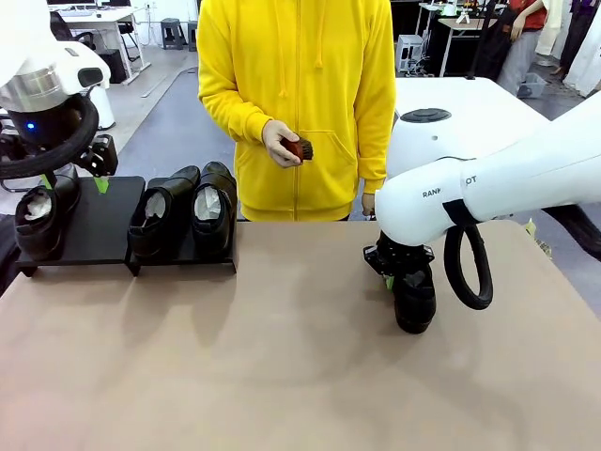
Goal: Organize the shoes by placing them on the stand.
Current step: Pick up one Shoe and place it in the middle of the table.
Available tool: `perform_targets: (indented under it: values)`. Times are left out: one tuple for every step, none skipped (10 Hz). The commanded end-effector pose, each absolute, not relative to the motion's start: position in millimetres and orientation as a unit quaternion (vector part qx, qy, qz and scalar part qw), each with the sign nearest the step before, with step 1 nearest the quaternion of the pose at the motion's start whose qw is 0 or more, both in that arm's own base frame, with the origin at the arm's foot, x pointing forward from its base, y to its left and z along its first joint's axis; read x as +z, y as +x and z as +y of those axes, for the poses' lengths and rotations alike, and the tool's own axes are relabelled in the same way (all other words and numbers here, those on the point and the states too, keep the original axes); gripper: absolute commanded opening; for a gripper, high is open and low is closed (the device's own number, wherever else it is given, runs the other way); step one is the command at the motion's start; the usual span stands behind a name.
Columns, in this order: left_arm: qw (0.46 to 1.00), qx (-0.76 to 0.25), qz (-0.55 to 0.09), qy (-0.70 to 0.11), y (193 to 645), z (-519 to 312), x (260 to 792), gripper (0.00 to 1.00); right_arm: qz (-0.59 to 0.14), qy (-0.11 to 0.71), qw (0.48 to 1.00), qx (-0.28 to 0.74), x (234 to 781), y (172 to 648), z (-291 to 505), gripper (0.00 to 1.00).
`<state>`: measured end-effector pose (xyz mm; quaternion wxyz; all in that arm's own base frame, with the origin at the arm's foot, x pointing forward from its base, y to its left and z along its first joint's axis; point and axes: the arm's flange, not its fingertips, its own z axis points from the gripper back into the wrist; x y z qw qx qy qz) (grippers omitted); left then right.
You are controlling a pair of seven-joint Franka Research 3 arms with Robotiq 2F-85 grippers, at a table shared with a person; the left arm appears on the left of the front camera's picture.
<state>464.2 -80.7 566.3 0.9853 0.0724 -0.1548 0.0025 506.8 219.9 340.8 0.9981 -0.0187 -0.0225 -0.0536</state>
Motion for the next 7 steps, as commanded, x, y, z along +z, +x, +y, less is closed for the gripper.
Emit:
perform_targets:
  values:
    - [0.984, 0.006, -0.161, 0.078, 464.2, -79.8, 567.1, 0.78, -0.052, 0.005, 0.991, -0.123, 380.4, 469.6, 244.0, 0.0]
    - [0.984, 0.006, -0.161, 0.078, 464.2, -79.8, 567.1, 0.78, -0.081, 0.009, 0.99, -0.117, 400.3, 439.8, 273.3, 0.0]
    - [0.984, 0.006, -0.161, 0.078, 464.2, -79.8, 567.1, 0.78, -0.081, 0.019, 0.992, -0.097, 408.9, 408.9, 303.7, 0.0]
    - [0.984, 0.006, -0.161, 0.078, 464.2, -79.8, 567.1, 0.78, -0.075, 0.034, 0.994, -0.073, 411.3, 384.0, 328.8, 0.0]
    - [0.984, 0.006, -0.161, 0.078, 464.2, -79.8, 567.1, 0.78, -0.047, 0.05, 0.996, -0.054, 408.8, 361.1, 352.7, 0.0]
    - [0.984, 0.006, -0.161, 0.078, 464.2, -79.8, 567.1, 0.78, -0.029, 0.058, 0.998, -0.027, 401.1, 345.9, 373.6, 0.0]
    - [0.984, 0.006, -0.161, 0.078, 464.2, -79.8, 567.1, 0.78, -0.015, 0.056, 0.998, -0.007, 387.5, 343.7, 393.2, 0.0]
